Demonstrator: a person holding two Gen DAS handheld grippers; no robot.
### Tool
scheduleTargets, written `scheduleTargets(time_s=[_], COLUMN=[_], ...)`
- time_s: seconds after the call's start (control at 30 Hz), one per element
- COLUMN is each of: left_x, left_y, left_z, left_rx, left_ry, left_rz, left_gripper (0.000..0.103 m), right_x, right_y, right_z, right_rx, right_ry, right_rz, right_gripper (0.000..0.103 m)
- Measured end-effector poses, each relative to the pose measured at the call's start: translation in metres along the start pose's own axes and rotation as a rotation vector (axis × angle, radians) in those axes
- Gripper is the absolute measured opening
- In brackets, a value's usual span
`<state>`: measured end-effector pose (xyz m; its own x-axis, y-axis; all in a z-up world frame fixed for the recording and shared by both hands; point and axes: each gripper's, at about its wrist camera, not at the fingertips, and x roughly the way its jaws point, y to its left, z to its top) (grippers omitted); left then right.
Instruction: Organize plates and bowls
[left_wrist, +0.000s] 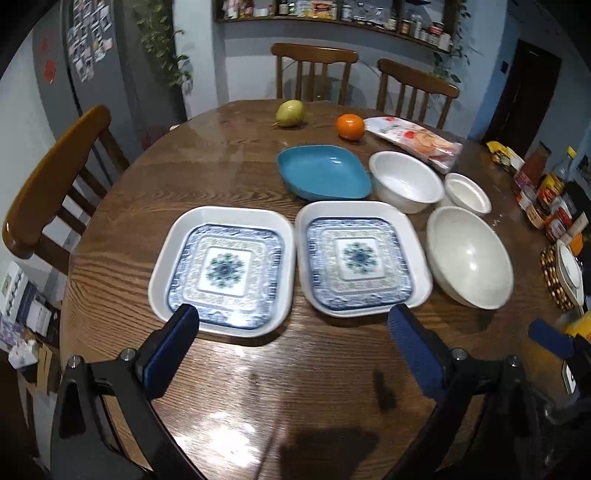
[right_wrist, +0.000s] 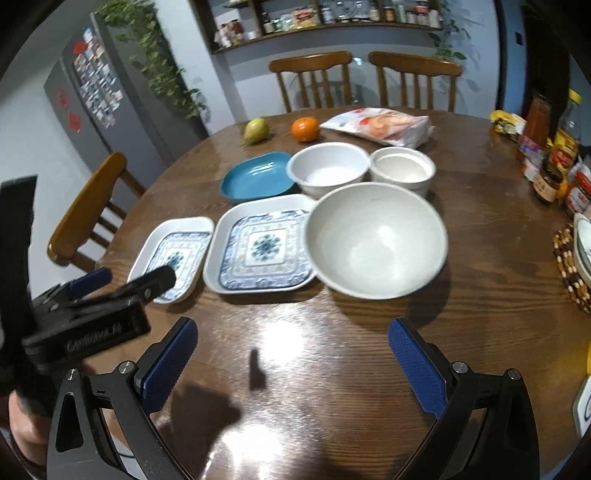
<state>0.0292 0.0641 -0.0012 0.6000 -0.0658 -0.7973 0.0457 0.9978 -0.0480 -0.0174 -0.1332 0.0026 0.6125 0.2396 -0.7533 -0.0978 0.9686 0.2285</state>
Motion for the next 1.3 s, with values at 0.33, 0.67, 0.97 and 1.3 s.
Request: scheduleTargets(time_s=[0.33,0.67,0.97,1.3], left_x=[0.027,0.065,0.094,0.097], left_y=[0.091,0.120,0.128,0.133], left_z=[0.004,0.011,0.014,0.021], left_rx=[-0.145,-0.110,-0.064,-0.070], left_ry=[0.047,0.118,0.166,0.175], left_rz=[0.117,0.073,0.063,-0.017], left_gripper=[0.098,0.075,0.049,0.024], right_x=[0.035,0.103,0.153,0.177], right_y=[0.054,0.087,0.096,0.106], right_z=[0.009,0.016,0.016,0.029], right_rx=[-0.061,-0.045,0.013,0.007], right_ry=[0.126,0.237,0.328,0.322], right_rz=[0.137,0.236,0.243,0.197], right_gripper=[0.103,0.078,0.047,0.016])
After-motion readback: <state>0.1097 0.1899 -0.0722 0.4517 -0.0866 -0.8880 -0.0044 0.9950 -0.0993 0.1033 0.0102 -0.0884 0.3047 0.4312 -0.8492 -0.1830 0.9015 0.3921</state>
